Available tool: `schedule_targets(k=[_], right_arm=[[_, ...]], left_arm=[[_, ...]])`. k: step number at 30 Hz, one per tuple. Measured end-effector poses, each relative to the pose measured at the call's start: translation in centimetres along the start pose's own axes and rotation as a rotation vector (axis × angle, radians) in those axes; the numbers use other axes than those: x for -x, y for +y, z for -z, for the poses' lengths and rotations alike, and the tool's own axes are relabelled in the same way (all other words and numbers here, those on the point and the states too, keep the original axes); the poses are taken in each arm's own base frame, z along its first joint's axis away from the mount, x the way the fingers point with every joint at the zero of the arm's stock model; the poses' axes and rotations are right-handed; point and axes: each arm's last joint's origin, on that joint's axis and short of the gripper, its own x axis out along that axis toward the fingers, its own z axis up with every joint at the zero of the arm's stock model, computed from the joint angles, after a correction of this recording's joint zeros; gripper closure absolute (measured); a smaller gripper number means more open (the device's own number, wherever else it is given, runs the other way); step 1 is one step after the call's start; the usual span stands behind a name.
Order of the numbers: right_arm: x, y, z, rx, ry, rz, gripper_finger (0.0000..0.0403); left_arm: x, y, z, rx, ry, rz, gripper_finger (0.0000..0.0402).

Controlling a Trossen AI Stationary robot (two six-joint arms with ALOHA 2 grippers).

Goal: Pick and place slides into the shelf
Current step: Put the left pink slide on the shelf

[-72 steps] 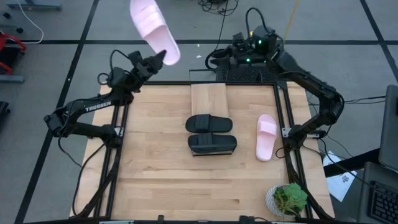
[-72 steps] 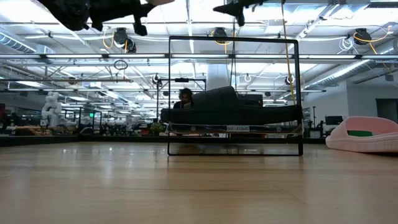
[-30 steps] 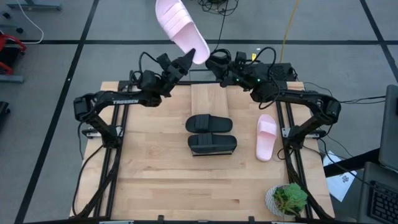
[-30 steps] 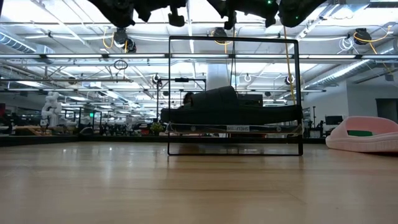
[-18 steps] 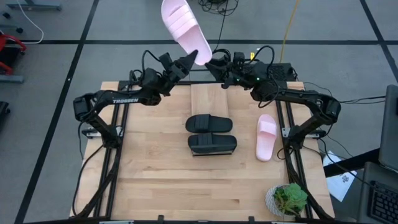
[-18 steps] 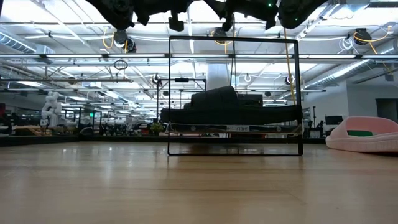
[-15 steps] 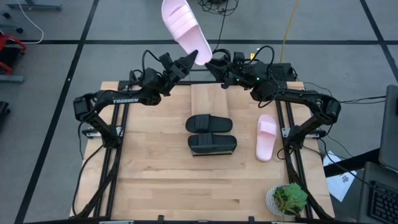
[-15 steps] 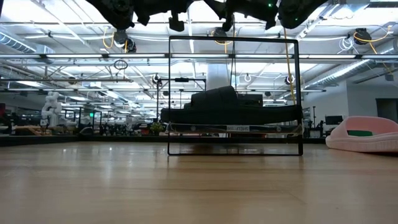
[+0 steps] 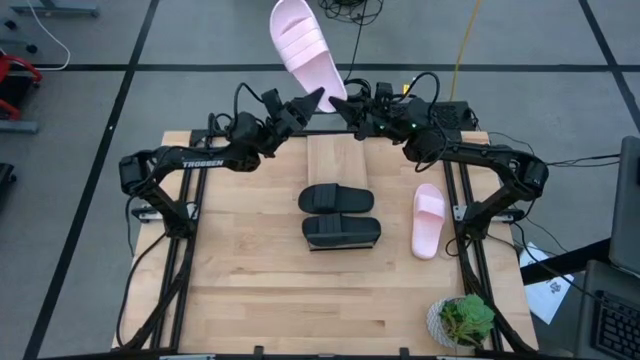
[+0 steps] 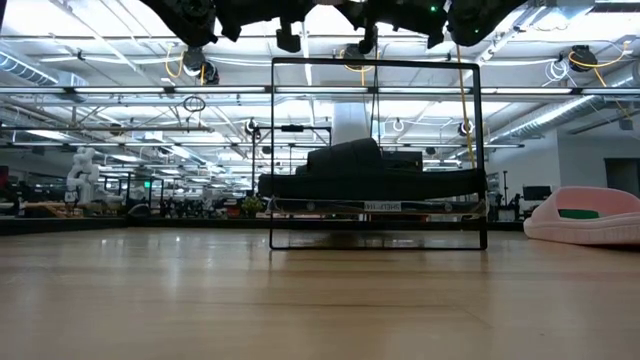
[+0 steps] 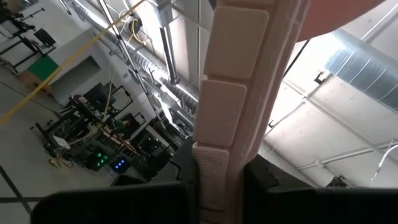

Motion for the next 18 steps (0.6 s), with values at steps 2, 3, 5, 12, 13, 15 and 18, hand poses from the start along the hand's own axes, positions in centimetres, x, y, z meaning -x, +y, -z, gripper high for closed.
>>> schedule_targets(k=[2, 3, 5, 12, 13, 15, 18], right_arm=[[0.0, 0.0, 0.0, 0.008, 0.001, 0.001, 0.0342], [0.0, 0.0, 0.0, 0.011, 0.002, 0.003, 0.0342], [0.0, 0.0, 0.0, 0.014, 0.004, 0.004, 0.0342], [0.2, -0.5, -0.3, 0.013, 0.017, 0.024, 0.0344], [0.3, -0.6, -0.5, 0.014, 0.020, 0.023, 0.0344], [0.6, -0.8, -1.2, 0.011, 0.027, 0.027, 0.0345], [1.3, -1.0, -2.4, 0.021, 0.054, 0.045, 0.0345]], left_arm=[[0.0, 0.0, 0.0, 0.000, -0.001, 0.001, 0.0356], [0.0, 0.0, 0.0, -0.001, -0.001, 0.000, 0.0356], [0.0, 0.1, -0.2, -0.002, -0.001, 0.000, 0.0356], [-0.1, 0.6, -0.6, 0.011, 0.032, 0.030, 0.0259], [-0.1, 0.6, -0.7, 0.014, 0.055, 0.057, 0.0242], [-0.1, 0.7, -0.9, 0.039, 0.123, 0.122, 0.0212], [0.0, 0.9, -1.2, 0.115, 0.244, 0.208, 0.0180]])
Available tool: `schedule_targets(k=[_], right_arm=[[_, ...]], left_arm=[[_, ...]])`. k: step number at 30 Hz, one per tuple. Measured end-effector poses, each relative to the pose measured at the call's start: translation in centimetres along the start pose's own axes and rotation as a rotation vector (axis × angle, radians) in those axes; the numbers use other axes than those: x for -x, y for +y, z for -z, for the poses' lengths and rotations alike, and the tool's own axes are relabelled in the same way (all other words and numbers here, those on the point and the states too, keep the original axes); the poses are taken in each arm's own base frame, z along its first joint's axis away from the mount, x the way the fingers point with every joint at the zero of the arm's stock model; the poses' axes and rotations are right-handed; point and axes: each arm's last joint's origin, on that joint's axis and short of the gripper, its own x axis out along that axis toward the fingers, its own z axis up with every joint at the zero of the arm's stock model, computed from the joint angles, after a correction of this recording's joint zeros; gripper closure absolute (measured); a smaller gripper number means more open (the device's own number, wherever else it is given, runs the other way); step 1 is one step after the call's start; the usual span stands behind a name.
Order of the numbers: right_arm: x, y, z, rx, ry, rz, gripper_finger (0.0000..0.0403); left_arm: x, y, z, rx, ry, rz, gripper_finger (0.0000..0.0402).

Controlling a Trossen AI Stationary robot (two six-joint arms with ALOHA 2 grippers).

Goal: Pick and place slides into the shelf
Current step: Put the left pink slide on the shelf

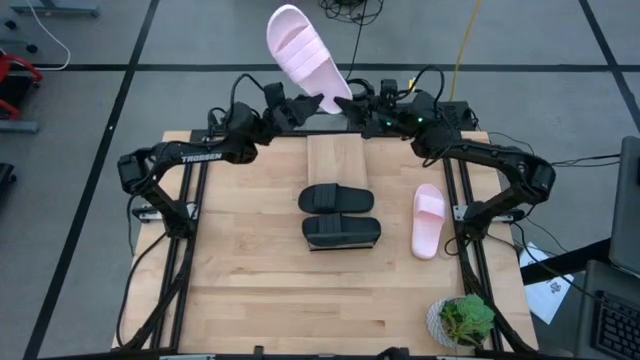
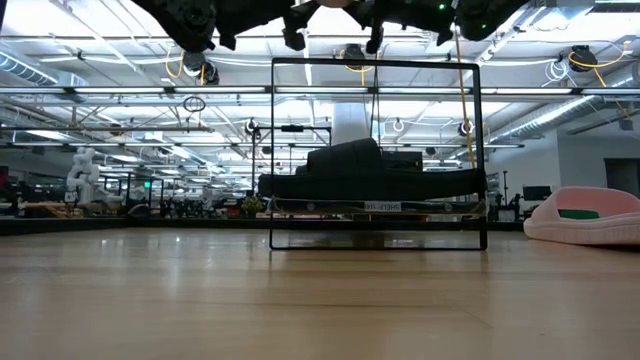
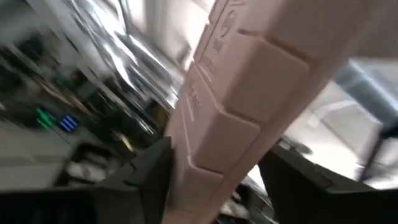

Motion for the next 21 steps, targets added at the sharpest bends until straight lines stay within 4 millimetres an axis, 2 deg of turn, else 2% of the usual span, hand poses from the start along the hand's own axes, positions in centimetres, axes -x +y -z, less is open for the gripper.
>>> schedule_targets(k=[8, 12, 14, 18, 21], right_arm=[[3.4, 0.1, -3.5, 0.102, 0.144, 0.087, 0.0347], [5.8, -0.7, -5.9, 0.182, 0.094, 0.323, 0.0347], [7.0, -1.1, -6.7, 0.174, 0.105, 0.395, 0.0347], [8.6, -1.5, -7.7, 0.125, 0.211, 0.281, 0.0348], [9.3, -1.9, -8.0, 0.042, 0.273, 0.206, 0.0348]], left_arm=[[0.3, 0.0, 0.5, 0.237, 0.322, 0.141, 0.0145], [0.5, -1.2, 1.6, 0.347, 0.608, 0.279, 0.0143], [0.6, -1.3, 1.8, 0.398, 0.666, 0.281, 0.0143], [0.7, -2.2, 2.8, 0.461, 0.811, 0.331, 0.0142], [0.8, -2.1, 2.7, 0.469, 0.836, 0.334, 0.0142]])
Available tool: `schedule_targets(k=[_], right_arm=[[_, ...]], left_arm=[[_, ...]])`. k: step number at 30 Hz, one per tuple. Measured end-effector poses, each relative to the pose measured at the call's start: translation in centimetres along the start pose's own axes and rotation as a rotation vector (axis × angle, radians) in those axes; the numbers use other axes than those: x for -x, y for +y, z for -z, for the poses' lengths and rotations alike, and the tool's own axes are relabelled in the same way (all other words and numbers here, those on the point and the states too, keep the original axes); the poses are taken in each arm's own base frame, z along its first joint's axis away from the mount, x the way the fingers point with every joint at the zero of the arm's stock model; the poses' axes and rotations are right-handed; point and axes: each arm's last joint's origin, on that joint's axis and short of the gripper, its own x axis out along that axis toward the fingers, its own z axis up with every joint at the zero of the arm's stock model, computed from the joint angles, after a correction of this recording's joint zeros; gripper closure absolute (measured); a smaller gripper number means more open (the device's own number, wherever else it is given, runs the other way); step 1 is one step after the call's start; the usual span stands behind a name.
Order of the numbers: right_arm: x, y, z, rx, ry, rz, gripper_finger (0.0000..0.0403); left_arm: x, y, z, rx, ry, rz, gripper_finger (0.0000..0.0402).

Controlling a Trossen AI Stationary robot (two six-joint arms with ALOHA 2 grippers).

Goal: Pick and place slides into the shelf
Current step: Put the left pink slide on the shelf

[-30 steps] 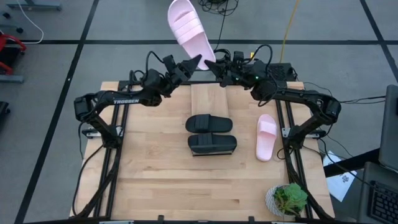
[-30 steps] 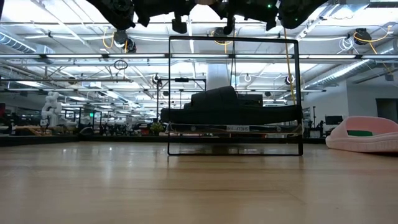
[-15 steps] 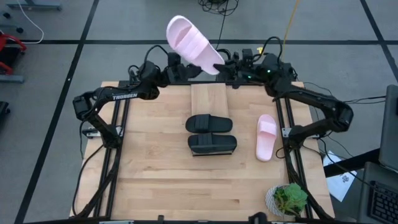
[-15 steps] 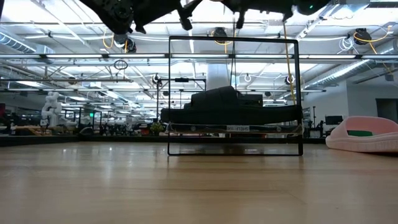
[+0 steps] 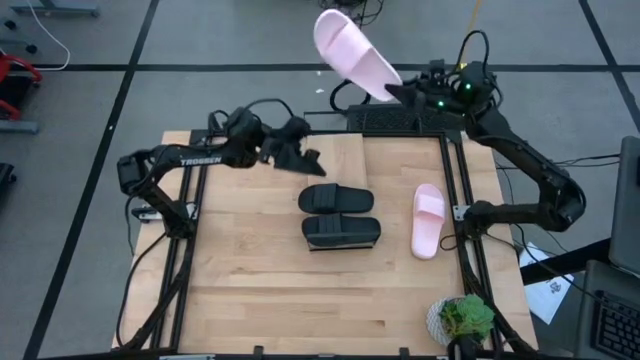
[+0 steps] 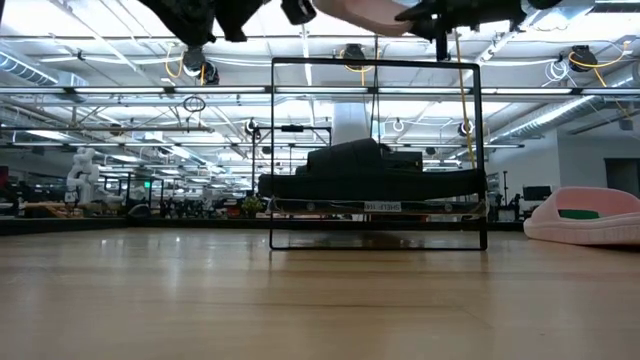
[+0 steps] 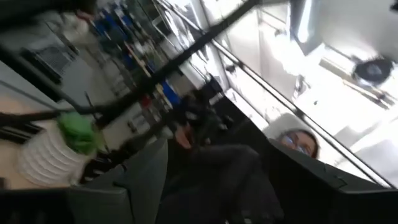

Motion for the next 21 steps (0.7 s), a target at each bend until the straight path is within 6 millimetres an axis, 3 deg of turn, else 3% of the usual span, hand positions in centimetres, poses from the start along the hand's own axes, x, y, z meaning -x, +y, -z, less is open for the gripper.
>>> schedule_targets(k=[12, 21], right_arm=[[1.4, -2.3, 2.7, -0.314, 0.355, -0.134, 0.0348], [2.4, -2.9, 4.7, -0.361, 0.487, -0.029, 0.0348]], left_arm=[[1.8, 0.2, -0.5, 0.095, 0.081, -0.025, 0.0142], [5.6, -1.3, -1.3, 0.070, 0.001, -0.087, 0.0142]])
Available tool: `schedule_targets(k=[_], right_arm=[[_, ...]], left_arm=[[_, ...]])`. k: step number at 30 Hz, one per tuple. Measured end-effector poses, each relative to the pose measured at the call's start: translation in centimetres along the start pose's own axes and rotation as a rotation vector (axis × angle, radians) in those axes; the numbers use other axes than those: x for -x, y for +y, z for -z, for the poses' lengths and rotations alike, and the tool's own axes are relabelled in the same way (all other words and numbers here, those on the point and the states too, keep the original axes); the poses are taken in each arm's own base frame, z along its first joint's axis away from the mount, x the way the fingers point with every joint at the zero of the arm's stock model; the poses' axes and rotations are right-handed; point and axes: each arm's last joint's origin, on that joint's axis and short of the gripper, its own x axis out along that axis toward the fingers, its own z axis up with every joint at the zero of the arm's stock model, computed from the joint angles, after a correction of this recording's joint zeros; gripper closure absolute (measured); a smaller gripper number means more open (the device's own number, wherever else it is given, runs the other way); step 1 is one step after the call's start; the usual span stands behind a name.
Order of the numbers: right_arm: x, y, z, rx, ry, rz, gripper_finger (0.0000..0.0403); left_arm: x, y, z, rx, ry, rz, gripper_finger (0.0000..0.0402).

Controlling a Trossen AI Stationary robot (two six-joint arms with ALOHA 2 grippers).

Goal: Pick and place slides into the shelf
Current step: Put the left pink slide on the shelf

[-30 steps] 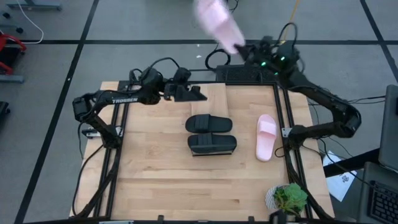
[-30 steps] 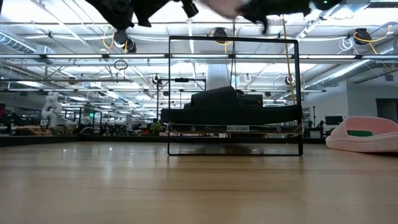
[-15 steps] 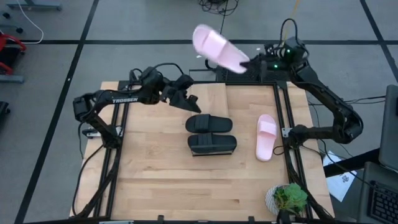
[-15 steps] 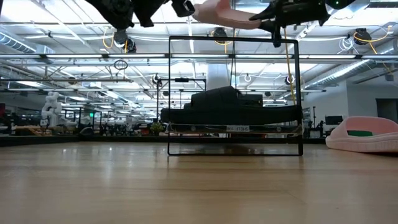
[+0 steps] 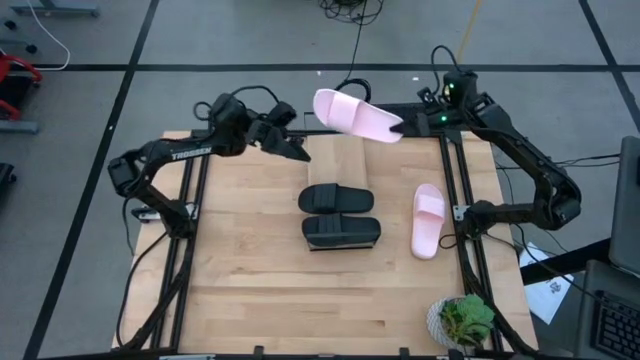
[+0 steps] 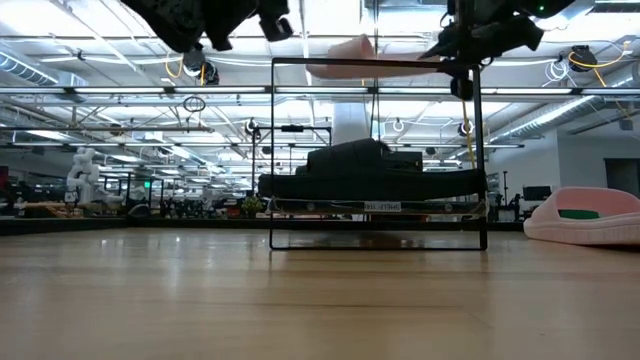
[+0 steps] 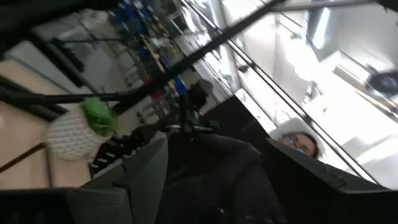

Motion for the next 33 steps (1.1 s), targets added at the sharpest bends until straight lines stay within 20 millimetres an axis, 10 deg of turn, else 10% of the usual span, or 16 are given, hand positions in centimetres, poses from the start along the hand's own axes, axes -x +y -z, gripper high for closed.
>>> schedule_targets(k=[11, 33], right_arm=[[-3.2, -1.7, 0.9, -0.087, 0.152, -0.010, 0.0349], [-11.4, -8.4, 3.1, -0.237, 0.400, -0.021, 0.0349]], left_arm=[[6.5, -2.8, 3.2, -0.050, -0.189, -0.109, 0.0142], [9.4, -1.9, 6.4, -0.017, -0.265, -0.181, 0.0142]])
